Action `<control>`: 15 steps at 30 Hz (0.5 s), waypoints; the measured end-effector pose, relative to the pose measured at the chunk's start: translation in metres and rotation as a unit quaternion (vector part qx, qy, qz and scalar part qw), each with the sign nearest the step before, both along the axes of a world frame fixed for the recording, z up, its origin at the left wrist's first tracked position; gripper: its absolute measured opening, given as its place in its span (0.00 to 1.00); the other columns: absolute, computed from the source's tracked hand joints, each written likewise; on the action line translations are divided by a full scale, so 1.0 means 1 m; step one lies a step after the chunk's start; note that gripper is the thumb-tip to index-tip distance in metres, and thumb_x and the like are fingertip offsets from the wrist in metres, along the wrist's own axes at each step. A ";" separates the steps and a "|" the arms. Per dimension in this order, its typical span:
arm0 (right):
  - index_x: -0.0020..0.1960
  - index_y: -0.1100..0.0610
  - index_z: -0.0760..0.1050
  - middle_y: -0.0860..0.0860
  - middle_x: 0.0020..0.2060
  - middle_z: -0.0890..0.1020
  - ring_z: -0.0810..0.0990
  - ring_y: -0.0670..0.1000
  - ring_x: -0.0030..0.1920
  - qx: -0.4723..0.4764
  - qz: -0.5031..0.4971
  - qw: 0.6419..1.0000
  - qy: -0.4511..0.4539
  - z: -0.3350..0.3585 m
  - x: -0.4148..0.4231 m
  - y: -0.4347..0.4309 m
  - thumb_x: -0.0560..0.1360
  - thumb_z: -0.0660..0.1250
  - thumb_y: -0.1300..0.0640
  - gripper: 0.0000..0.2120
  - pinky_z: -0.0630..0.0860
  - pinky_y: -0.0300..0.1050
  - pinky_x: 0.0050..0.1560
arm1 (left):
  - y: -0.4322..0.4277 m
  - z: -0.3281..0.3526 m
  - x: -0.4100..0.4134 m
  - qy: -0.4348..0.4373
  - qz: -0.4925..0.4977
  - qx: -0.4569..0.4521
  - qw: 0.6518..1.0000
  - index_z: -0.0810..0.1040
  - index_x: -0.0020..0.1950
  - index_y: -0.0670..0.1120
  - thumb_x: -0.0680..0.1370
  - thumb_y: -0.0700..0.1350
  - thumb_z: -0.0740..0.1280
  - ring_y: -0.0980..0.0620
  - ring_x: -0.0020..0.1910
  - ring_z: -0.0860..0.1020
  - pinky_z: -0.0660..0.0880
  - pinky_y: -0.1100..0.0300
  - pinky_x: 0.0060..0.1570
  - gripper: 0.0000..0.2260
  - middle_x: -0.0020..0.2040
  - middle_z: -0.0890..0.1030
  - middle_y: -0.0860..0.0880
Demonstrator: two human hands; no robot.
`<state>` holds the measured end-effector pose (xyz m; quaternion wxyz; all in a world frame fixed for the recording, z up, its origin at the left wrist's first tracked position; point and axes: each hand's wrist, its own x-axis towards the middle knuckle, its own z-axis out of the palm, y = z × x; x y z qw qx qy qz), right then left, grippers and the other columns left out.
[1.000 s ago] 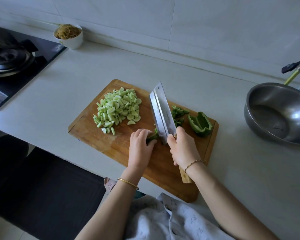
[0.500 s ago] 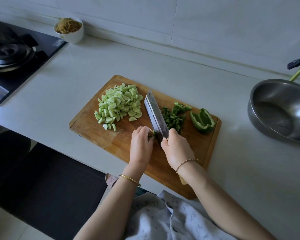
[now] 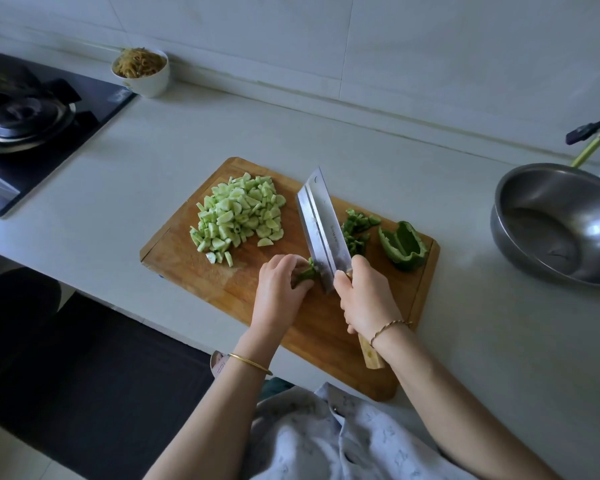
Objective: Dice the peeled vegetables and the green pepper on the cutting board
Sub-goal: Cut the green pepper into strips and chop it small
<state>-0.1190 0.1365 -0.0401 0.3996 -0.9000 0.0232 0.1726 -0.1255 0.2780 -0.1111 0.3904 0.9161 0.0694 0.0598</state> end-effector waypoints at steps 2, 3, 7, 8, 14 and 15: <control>0.47 0.57 0.66 0.53 0.35 0.74 0.73 0.49 0.29 -0.004 0.008 1.000 0.006 -0.002 -0.002 0.000 0.82 0.57 0.54 0.08 0.79 0.48 0.31 | 0.000 0.000 -0.002 0.013 -0.002 0.008 1.000 0.77 0.53 0.46 0.71 0.40 0.73 0.50 0.53 0.72 0.74 0.58 0.51 0.12 0.52 0.74 0.51; 0.48 0.57 0.66 0.52 0.36 0.74 0.73 0.48 0.29 -0.006 0.013 1.000 0.011 -0.002 -0.004 0.001 0.82 0.57 0.54 0.07 0.79 0.47 0.31 | 0.000 0.000 -0.003 0.015 -0.002 0.012 1.000 0.77 0.52 0.45 0.72 0.39 0.73 0.50 0.51 0.73 0.75 0.57 0.51 0.11 0.51 0.74 0.52; 0.50 0.56 0.66 0.53 0.39 0.76 0.75 0.49 0.31 -0.029 0.029 0.999 0.020 -0.003 -0.006 0.002 0.82 0.56 0.54 0.06 0.80 0.47 0.33 | -0.003 0.003 -0.002 0.010 0.006 0.026 1.000 0.76 0.47 0.44 0.72 0.37 0.71 0.52 0.45 0.73 0.73 0.62 0.44 0.07 0.46 0.74 0.52; 0.50 0.56 0.66 0.53 0.39 0.77 0.76 0.49 0.32 -0.039 0.034 0.998 0.017 -0.002 -0.006 0.003 0.82 0.56 0.54 0.06 0.81 0.48 0.35 | -0.003 0.003 -0.001 0.010 0.007 0.025 1.000 0.75 0.46 0.44 0.72 0.36 0.71 0.52 0.44 0.73 0.73 0.63 0.43 0.07 0.45 0.74 0.52; 0.54 0.58 0.67 0.51 0.43 0.75 0.81 0.54 0.45 -0.113 0.060 0.992 -0.003 0.001 -0.007 0.015 0.83 0.54 0.54 0.08 0.79 0.47 0.40 | -0.006 -0.001 0.000 -0.011 0.012 0.026 1.000 0.74 0.42 0.42 0.71 0.33 0.70 0.52 0.40 0.73 0.74 0.59 0.39 0.07 0.42 0.74 0.51; 0.54 0.58 0.67 0.51 0.42 0.75 0.81 0.55 0.45 -0.118 0.059 0.991 -0.005 0.000 -0.007 0.017 0.83 0.54 0.54 0.08 0.78 0.47 0.40 | -0.007 -0.003 -0.001 -0.017 0.012 0.031 0.999 0.74 0.41 0.42 0.71 0.32 0.70 0.52 0.39 0.73 0.74 0.58 0.38 0.07 0.41 0.74 0.51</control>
